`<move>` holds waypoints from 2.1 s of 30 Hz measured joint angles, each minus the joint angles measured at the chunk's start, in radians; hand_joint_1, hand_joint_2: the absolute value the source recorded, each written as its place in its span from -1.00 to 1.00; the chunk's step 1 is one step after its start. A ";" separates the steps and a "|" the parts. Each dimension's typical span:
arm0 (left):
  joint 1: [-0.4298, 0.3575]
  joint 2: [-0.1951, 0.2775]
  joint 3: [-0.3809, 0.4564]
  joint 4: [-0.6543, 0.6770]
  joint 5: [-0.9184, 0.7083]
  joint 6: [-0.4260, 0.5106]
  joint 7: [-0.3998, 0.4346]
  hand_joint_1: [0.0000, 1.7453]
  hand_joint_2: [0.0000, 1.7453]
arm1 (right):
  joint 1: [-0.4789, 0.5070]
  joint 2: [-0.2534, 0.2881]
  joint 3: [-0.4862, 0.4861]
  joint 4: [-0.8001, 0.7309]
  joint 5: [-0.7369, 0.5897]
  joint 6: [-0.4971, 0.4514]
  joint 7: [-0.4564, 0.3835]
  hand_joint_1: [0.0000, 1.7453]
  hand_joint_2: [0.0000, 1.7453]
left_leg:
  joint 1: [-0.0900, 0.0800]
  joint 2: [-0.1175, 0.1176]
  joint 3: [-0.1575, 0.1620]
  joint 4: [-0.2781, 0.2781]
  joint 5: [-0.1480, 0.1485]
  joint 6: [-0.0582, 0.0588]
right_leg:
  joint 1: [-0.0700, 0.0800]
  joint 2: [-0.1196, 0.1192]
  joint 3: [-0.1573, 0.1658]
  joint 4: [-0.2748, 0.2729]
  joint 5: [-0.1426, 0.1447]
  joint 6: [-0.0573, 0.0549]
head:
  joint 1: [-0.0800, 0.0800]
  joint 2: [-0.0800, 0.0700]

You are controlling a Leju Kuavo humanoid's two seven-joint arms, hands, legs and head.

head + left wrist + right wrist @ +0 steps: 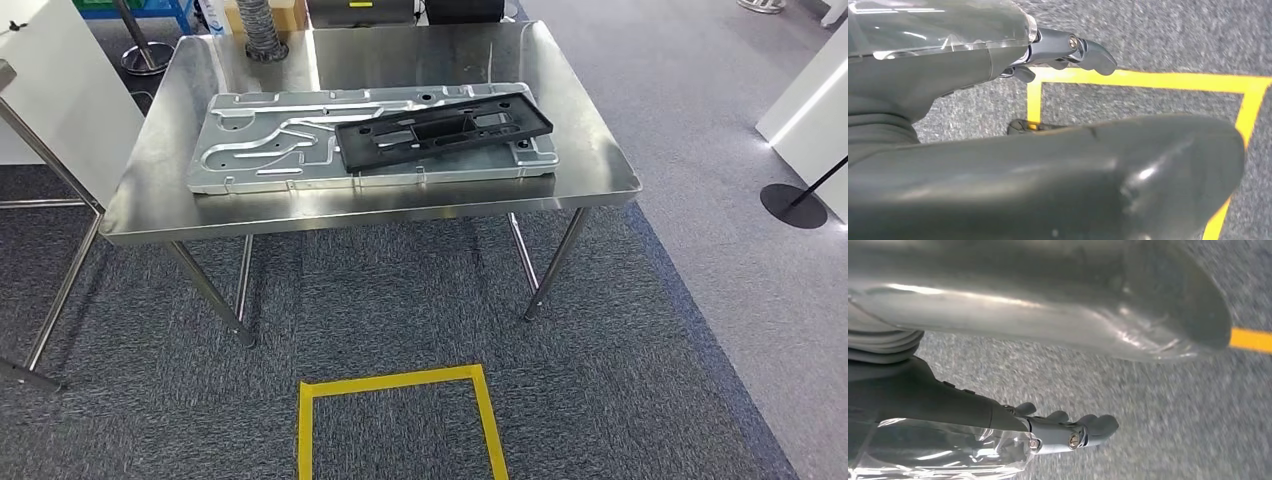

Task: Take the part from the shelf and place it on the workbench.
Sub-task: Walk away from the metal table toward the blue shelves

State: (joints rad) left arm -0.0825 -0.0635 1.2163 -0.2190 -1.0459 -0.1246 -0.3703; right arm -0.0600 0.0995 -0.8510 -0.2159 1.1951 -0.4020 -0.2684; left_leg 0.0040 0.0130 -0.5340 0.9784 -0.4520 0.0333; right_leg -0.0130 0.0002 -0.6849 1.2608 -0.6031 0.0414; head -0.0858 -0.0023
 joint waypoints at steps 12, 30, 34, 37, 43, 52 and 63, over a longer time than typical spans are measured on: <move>0.005 0.000 -0.009 0.000 0.002 -0.007 -0.006 -1.00 -1.00 | -0.005 0.004 0.022 0.009 0.030 0.024 0.063 -1.00 -1.00 | 0.002 -0.002 -0.133 0.077 0.017 -0.052 | 0.009 -0.006 0.232 -0.310 0.091 -0.057 | 0.000 0.000; -0.004 0.001 -0.016 0.001 -0.017 -0.027 0.021 -1.00 -1.00 | -0.001 -0.009 0.007 0.031 -0.009 0.240 0.229 -1.00 -1.00 | -0.007 0.004 0.033 -0.021 -0.018 0.011 | 0.004 -0.003 -0.003 -0.037 0.015 -0.007 | 0.000 0.000; -0.004 0.000 -0.016 0.001 -0.023 -0.030 0.029 -1.00 -1.00 | -0.001 -0.005 -0.001 0.031 -0.014 0.244 0.231 -1.00 -1.00 | -0.007 0.006 -0.049 -0.009 0.030 0.001 | -0.002 -0.004 0.069 -0.012 0.100 -0.002 | 0.000 0.000; -0.003 -0.002 -0.017 0.002 -0.025 -0.033 0.041 -1.00 -1.00 | -0.003 -0.005 -0.008 0.030 -0.023 0.242 0.216 -1.00 -1.00 | -0.010 0.006 -0.088 0.014 0.056 -0.013 | 0.003 -0.004 0.249 -0.239 0.067 -0.016 | 0.000 0.000; -0.002 -0.004 -0.017 0.003 -0.025 -0.034 0.044 -1.00 -1.00 | -0.002 -0.009 -0.022 0.030 -0.033 0.244 0.192 -1.00 -1.00 | -0.001 0.000 -0.134 0.110 -0.007 -0.046 | 0.007 -0.011 0.269 -0.319 0.063 -0.063 | 0.000 0.000; 0.002 -0.005 -0.017 0.004 -0.025 -0.033 0.046 -1.00 -1.00 | 0.001 -0.037 -0.053 0.033 -0.091 0.307 0.188 -1.00 -1.00 | 0.000 -0.004 0.015 0.039 -0.033 -0.036 | 0.018 -0.011 0.201 -0.290 0.099 -0.055 | 0.000 0.000; 0.001 -0.006 -0.017 0.004 -0.022 -0.030 0.072 -1.00 -0.50 | 0.001 -0.029 -0.110 0.035 -0.130 0.363 0.242 -1.00 1.00 | 0.000 -0.001 -0.001 0.002 -0.012 0.010 | -0.006 -0.004 0.060 -0.008 -0.015 0.002 | 0.000 0.000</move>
State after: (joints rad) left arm -0.0820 -0.0692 1.1996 -0.2152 -1.0677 -0.1551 -0.2988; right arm -0.0585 0.0707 -0.9611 -0.1812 1.0654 -0.0394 -0.0262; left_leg 0.0038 0.0117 -0.5352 0.9801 -0.4638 0.0433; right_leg -0.0185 -0.0043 -0.6250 1.2524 -0.6177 0.0431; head -0.0858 -0.0023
